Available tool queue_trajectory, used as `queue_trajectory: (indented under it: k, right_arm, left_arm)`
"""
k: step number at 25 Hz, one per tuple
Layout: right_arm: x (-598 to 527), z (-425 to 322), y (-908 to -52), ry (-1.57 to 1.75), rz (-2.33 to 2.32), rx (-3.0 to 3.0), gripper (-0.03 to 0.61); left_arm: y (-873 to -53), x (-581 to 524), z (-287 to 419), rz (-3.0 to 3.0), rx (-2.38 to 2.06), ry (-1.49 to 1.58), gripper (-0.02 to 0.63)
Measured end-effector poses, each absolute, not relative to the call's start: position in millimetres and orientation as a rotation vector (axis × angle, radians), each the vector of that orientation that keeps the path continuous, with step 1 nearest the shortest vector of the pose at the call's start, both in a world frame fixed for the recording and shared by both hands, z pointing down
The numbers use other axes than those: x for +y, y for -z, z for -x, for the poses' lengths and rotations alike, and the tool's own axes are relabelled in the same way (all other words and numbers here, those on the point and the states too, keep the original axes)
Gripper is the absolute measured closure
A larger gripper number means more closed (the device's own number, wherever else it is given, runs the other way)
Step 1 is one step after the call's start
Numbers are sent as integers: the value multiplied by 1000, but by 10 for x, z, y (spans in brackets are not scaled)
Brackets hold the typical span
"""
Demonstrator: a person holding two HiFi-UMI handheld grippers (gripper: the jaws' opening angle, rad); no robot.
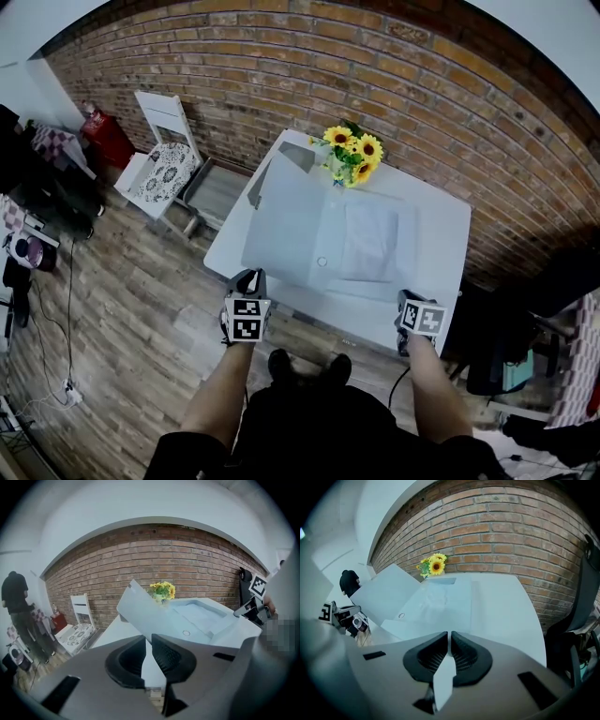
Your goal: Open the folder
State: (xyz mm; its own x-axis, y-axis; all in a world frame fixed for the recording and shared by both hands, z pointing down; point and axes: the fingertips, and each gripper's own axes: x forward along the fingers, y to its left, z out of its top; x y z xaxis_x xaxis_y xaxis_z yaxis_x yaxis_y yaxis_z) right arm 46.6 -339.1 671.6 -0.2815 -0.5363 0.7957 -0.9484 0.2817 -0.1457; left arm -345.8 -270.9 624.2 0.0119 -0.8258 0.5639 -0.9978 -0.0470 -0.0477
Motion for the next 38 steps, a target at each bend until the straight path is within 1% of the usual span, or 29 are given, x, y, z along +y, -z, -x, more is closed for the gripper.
queue_trajectory:
  k: [5,12,16,26,30,38]
  right_arm:
    - [-3443,-389,-6573,-836,-1334,-1978,540]
    - [-3513,-101,-6075,-770,-1286,-2191,543]
    - [-3532,45,-5785,-706,-1252,-2311,563]
    - [-3601,268,-5121,-517,-1213,-2535,564]
    - [-3571,317,-5016,-431,-1186,-2568,565]
    - [-3488,306,-4890,-416,-1178,-2618,565]
  left_arm:
    - [-6234,-2743,3465,-1936,-1859,-626,558]
    - [-6145,-2776,3406,-1930,-1851,-594,558]
    - [-6111,-2807,3378,-1925,-1843,-586,558]
    - [-5958,-2832,3292,-1930,-1823,-515,561]
    - [-5952,-2833,3289,-1937,-1820,-516,561]
    - [-5903,-2833,3250,-1953,-1823,-506,565]
